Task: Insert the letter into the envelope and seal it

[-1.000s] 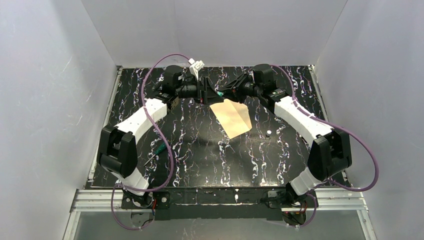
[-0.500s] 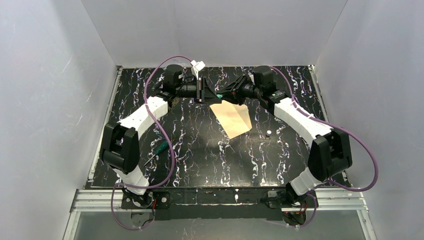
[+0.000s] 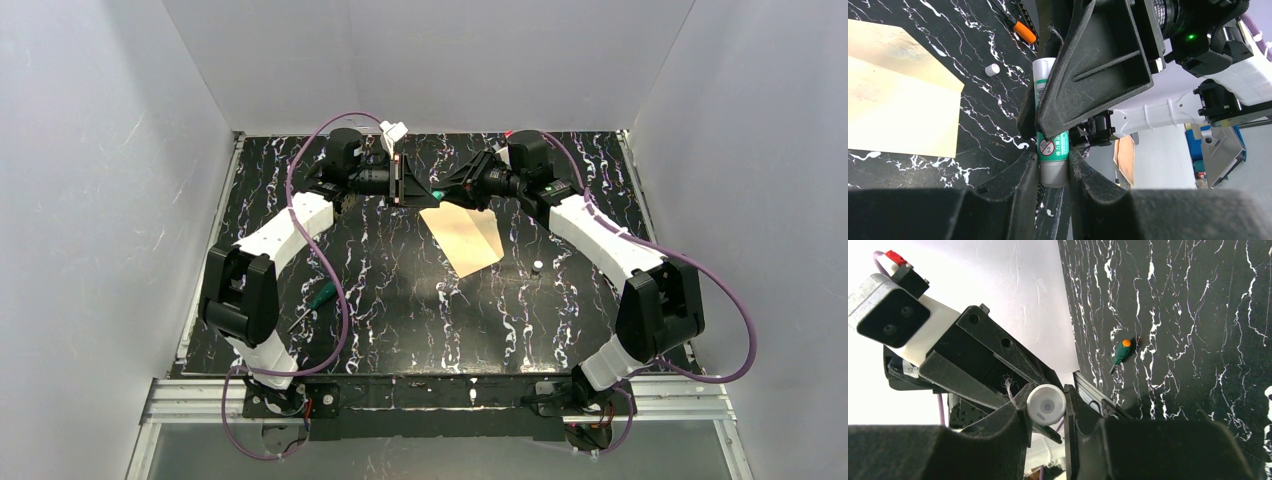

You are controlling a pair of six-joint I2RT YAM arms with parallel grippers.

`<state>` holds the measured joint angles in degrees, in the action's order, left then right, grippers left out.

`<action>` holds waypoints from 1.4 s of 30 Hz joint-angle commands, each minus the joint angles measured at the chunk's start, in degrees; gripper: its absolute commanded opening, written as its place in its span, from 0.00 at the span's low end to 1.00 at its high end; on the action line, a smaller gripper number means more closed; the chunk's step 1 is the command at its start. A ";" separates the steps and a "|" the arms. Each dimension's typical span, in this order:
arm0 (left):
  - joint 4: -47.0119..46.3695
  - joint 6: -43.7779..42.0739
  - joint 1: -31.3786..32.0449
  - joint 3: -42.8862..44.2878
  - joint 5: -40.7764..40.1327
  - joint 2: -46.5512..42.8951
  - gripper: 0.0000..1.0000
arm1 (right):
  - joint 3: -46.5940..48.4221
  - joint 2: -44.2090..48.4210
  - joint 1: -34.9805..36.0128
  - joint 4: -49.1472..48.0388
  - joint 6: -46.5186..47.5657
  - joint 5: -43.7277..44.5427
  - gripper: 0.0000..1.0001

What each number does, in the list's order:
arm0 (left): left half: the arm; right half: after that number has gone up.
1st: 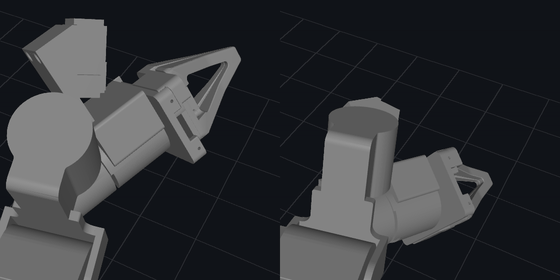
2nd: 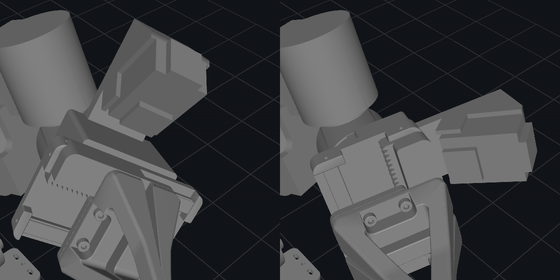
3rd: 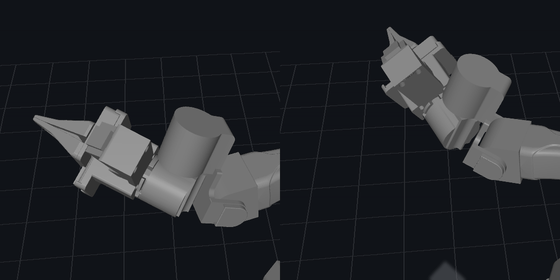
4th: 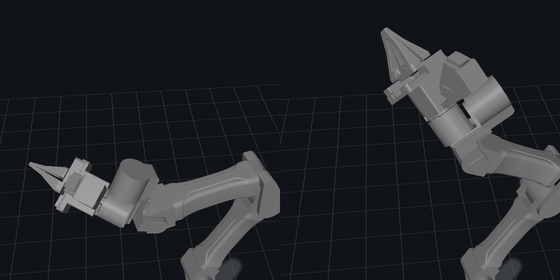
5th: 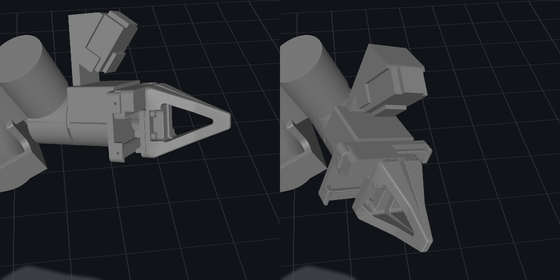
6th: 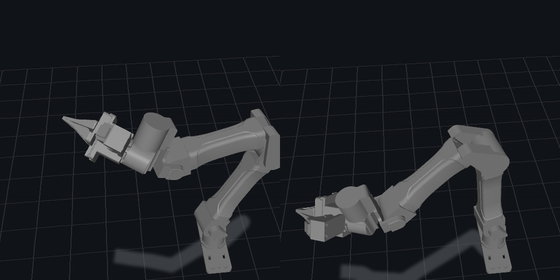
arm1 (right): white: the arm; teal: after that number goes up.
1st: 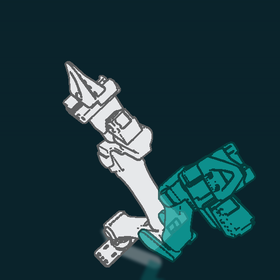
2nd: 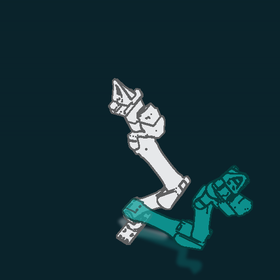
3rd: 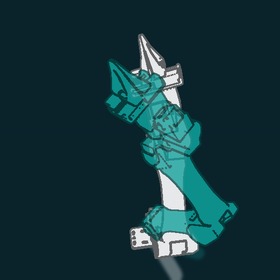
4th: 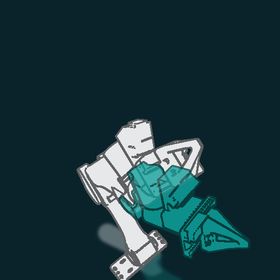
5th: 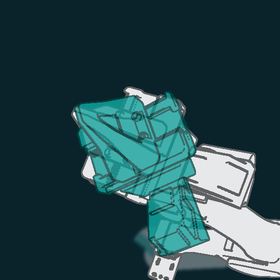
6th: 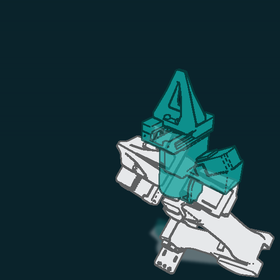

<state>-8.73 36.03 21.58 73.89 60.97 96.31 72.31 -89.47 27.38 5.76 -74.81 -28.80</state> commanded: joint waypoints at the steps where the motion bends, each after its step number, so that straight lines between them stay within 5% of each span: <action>1: -0.31 -2.19 -0.20 1.25 4.38 0.14 0.00 | 4.02 -0.59 0.05 -2.97 5.04 -6.69 0.31; 6: -0.32 -4.13 -0.92 1.22 8.42 -0.24 0.00 | 5.40 -1.22 -0.26 -9.20 7.96 -14.88 0.53; 11: -0.32 -4.33 -1.37 1.88 11.03 -0.36 0.00 | 5.53 -0.19 -0.48 -11.70 10.36 -20.74 0.56; 19: -0.25 -3.16 -1.37 3.11 14.83 -0.54 0.00 | 12.12 -2.40 -0.57 6.23 28.27 -23.71 0.36; 23: -0.06 -2.74 -1.34 3.30 14.93 -0.45 0.00 | 12.22 -2.58 -0.57 6.28 29.00 -24.48 0.24; 26: 0.22 -2.47 -1.37 3.44 13.91 -0.54 0.00 | 12.09 -2.60 -0.58 6.70 29.63 -24.21 0.07; 28: 0.62 -2.55 -1.41 3.33 12.45 -0.91 0.14 | 12.58 -2.11 -0.64 8.90 31.91 -21.62 0.01; 31: 0.82 -4.92 -1.50 1.46 6.02 -3.21 0.65 | 10.13 1.57 -0.66 7.87 35.31 -12.25 0.01; 35: 0.91 -8.95 -1.57 -3.13 -9.11 -7.93 0.97 | 3.18 7.03 -0.26 4.30 42.96 6.12 0.01; 39: 0.59 -6.02 -1.79 -5.59 -18.88 -7.83 0.98 | -3.47 7.81 1.26 3.52 52.85 22.90 0.01; 42: -0.13 1.01 -1.49 -4.75 -21.09 -3.27 0.73 | -6.10 5.70 4.47 2.41 59.88 35.72 0.01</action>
<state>-8.10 31.09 20.18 69.04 48.27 91.02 69.54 -81.73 28.47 11.62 -27.57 -14.72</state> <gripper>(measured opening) 0.886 0.325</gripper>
